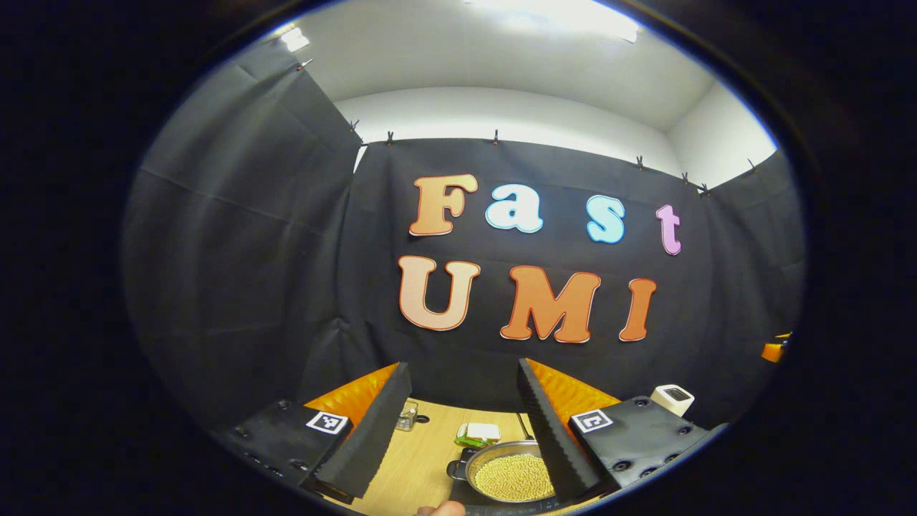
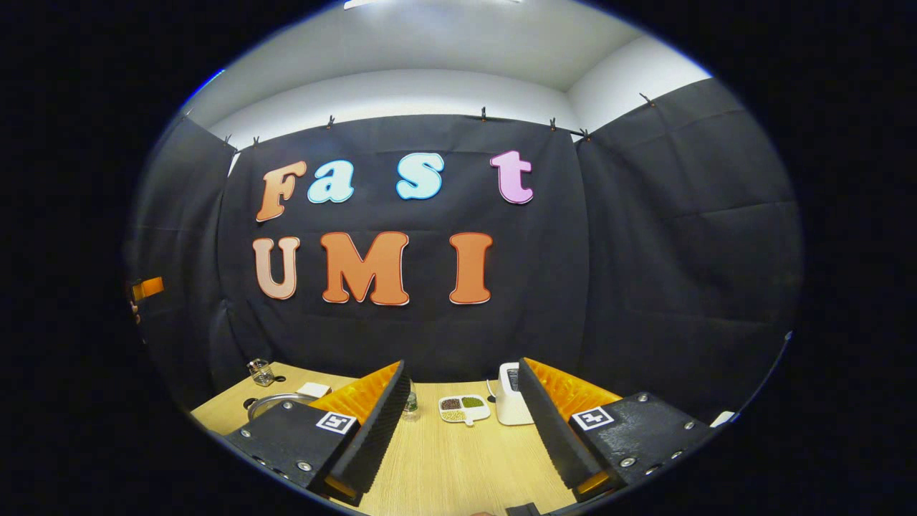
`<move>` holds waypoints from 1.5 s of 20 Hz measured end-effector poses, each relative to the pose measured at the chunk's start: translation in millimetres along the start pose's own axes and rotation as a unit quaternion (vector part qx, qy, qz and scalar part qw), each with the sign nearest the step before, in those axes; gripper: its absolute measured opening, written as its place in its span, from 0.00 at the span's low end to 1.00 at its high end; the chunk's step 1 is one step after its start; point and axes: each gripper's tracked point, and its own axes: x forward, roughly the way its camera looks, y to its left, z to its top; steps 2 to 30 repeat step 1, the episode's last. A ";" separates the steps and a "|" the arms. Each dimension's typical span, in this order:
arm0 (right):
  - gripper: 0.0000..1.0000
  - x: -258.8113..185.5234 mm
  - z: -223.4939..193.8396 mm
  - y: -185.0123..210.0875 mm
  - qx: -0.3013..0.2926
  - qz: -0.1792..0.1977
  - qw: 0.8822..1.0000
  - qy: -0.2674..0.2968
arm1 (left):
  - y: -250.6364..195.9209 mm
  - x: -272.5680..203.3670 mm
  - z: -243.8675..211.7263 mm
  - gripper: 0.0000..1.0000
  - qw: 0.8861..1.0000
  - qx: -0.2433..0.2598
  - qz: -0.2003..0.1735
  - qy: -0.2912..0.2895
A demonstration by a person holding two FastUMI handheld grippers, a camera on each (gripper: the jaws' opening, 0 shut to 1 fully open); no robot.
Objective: First push the handle of the pot to place it horizontally, then grasp the pot with both hands and set it on the induction cooktop.
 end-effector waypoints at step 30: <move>0.94 -0.4 -2.7 0.7 0.004 0.004 1.000 0.003 | 1.0 0.4 -0.9 0.99 1.000 0.000 0.003 0.000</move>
